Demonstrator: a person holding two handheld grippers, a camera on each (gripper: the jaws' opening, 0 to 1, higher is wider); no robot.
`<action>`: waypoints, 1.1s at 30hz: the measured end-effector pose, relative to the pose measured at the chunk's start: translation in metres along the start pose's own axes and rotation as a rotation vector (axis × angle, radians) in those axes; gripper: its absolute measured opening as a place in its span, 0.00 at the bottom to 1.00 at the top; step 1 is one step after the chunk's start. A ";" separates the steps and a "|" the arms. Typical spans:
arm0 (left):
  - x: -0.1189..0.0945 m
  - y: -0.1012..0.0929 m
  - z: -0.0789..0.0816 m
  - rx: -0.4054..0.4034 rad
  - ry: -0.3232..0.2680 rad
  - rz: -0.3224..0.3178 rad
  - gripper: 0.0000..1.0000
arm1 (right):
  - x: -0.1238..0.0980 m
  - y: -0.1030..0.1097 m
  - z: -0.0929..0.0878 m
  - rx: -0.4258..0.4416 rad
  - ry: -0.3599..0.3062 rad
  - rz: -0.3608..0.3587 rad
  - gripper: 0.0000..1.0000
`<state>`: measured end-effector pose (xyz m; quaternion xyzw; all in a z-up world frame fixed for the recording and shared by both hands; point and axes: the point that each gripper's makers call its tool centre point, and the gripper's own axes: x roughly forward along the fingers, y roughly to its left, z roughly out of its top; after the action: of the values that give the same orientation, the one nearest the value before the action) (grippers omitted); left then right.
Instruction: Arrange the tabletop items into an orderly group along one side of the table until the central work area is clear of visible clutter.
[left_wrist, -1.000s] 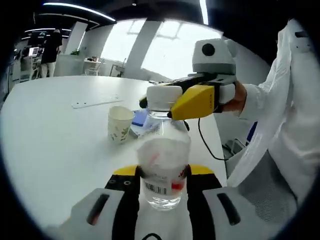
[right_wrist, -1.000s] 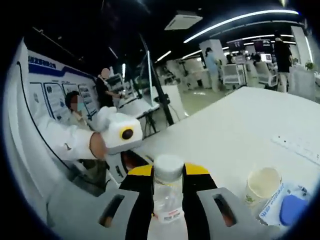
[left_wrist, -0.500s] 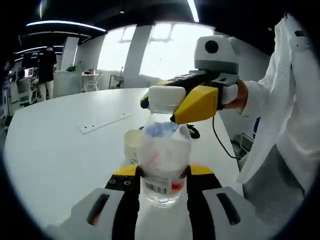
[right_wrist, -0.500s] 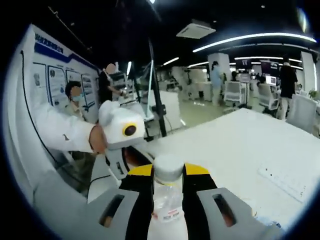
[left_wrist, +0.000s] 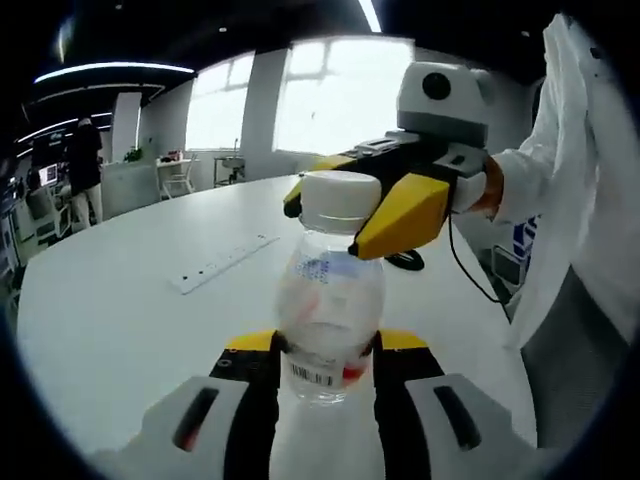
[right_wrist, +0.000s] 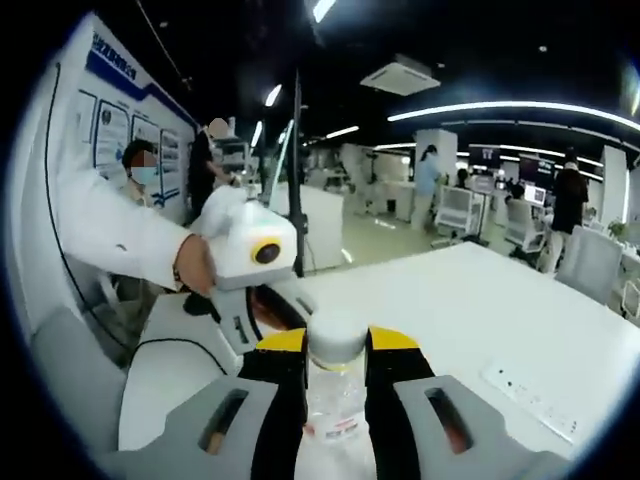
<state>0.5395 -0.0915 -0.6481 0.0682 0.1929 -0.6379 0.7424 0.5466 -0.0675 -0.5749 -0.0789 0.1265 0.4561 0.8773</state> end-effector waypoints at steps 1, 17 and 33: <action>0.002 0.002 -0.001 0.002 0.002 -0.001 0.35 | 0.000 -0.002 -0.002 -0.002 0.001 -0.003 0.18; 0.014 0.018 -0.010 -0.022 -0.031 0.006 0.30 | 0.001 -0.029 -0.025 0.006 0.019 -0.081 0.18; -0.013 0.035 -0.012 -0.133 -0.075 0.093 0.03 | 0.004 -0.011 -0.032 0.041 -0.049 -0.070 0.18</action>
<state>0.5697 -0.0695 -0.6597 0.0035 0.2038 -0.5905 0.7809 0.5529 -0.0788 -0.6064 -0.0543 0.1115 0.4241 0.8971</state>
